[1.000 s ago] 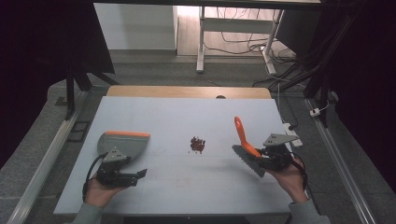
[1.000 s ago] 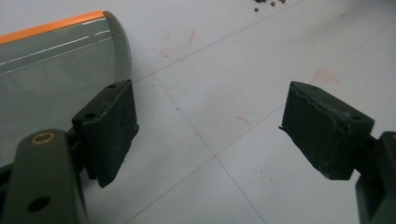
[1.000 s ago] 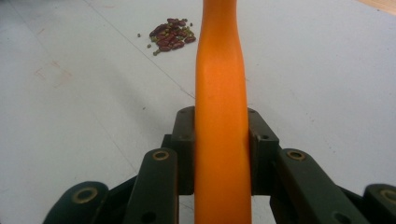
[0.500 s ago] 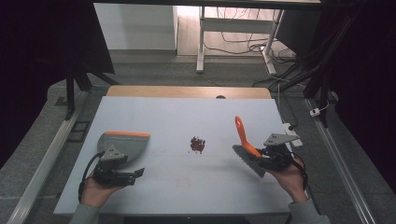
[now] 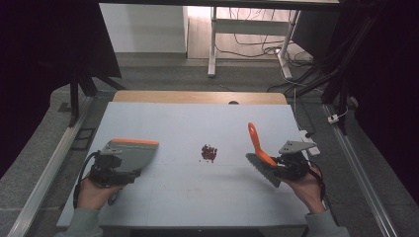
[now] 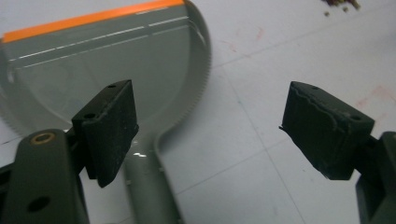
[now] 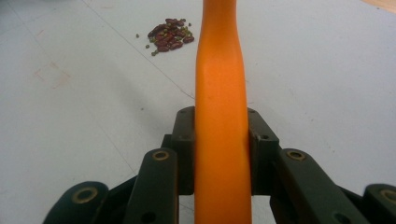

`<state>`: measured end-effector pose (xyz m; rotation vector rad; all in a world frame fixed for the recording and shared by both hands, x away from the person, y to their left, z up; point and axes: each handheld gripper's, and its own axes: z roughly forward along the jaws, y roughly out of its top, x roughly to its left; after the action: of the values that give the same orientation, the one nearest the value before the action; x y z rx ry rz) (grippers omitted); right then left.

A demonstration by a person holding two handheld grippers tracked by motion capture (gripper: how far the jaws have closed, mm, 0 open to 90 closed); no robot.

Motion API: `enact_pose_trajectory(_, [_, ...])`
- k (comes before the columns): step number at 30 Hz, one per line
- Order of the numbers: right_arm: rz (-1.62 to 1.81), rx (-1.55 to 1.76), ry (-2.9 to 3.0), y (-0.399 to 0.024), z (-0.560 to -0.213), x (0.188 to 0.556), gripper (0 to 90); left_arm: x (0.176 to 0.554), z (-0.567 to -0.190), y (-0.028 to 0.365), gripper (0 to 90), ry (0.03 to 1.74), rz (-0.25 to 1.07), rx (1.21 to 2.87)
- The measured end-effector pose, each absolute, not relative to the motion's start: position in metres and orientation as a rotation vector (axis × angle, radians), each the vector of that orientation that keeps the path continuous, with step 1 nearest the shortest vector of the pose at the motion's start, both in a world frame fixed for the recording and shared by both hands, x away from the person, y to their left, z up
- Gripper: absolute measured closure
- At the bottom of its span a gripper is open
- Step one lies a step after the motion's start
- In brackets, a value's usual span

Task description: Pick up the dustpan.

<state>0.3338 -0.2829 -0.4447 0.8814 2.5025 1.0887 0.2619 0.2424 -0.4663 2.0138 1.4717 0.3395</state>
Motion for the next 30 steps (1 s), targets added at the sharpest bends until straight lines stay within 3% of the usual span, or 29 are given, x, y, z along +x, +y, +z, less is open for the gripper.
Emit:
enact_pose_trajectory(13, [1.075,0.910,2.496,-0.287,-0.447,0.334,70.3,0.250,-0.469,0.277,18.7,1.615,0.268,1.999])
enact_pose_trajectory(30, [1.053,0.903,2.512,-0.285,-0.450,0.335,70.3,0.263,-0.498,0.276,19.9,1.730,0.155,2.014])
